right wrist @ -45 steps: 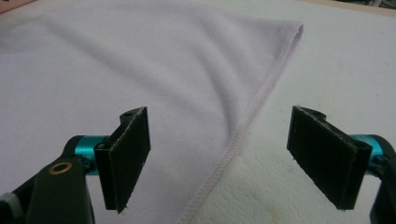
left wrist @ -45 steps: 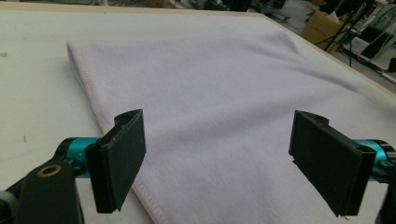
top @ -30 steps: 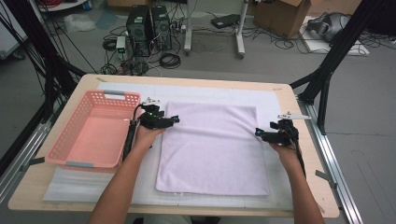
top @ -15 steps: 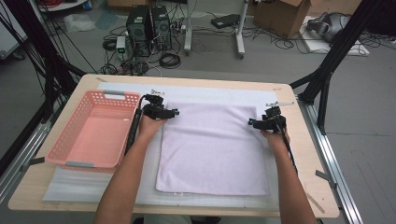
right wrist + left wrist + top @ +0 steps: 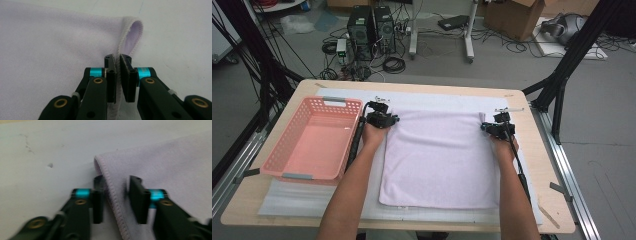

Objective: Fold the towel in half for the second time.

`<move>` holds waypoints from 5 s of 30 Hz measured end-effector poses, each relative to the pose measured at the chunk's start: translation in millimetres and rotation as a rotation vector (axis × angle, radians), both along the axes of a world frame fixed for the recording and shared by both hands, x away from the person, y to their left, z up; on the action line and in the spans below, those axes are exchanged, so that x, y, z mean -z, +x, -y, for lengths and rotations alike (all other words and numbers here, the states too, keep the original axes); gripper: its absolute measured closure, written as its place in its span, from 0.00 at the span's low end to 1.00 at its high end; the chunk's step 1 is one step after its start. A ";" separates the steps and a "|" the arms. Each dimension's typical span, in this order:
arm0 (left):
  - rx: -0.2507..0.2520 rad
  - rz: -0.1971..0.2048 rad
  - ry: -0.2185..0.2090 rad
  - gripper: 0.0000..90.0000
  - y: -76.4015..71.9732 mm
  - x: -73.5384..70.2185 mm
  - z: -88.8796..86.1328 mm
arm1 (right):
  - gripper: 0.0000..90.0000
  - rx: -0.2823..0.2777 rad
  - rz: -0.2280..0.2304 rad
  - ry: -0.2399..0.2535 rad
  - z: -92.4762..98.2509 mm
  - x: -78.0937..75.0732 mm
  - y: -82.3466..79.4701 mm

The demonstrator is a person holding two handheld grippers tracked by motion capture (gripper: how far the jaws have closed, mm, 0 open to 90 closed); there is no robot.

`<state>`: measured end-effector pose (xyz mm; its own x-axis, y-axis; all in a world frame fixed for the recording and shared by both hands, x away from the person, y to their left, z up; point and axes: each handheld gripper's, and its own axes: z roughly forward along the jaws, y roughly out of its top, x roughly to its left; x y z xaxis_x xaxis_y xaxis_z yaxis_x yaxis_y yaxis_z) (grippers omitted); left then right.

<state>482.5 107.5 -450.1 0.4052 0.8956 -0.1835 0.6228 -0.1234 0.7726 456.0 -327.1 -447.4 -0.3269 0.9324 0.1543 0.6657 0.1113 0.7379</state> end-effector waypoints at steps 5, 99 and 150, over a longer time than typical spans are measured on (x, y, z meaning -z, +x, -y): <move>-0.051 -0.006 -0.086 0.95 0.3 -6.6 -6.6 | 0.96 0.050 0.052 0.080 6.2 -4.4 -1.1; 0.242 0.147 -0.142 0.93 -163.7 -25.0 -28.9 | 0.92 -0.186 0.186 0.004 12.8 -41.6 -149.7; 0.199 0.164 -0.197 0.48 -217.0 -24.8 -47.3 | 0.82 -0.268 0.050 -0.125 -7.0 -5.9 -219.6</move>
<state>265.5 154.9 -425.3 0.6071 0.7497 -0.2632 0.4666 -0.0683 0.8818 236.4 -320.1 -441.5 -0.5682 0.8226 0.0211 0.5637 0.3704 0.7383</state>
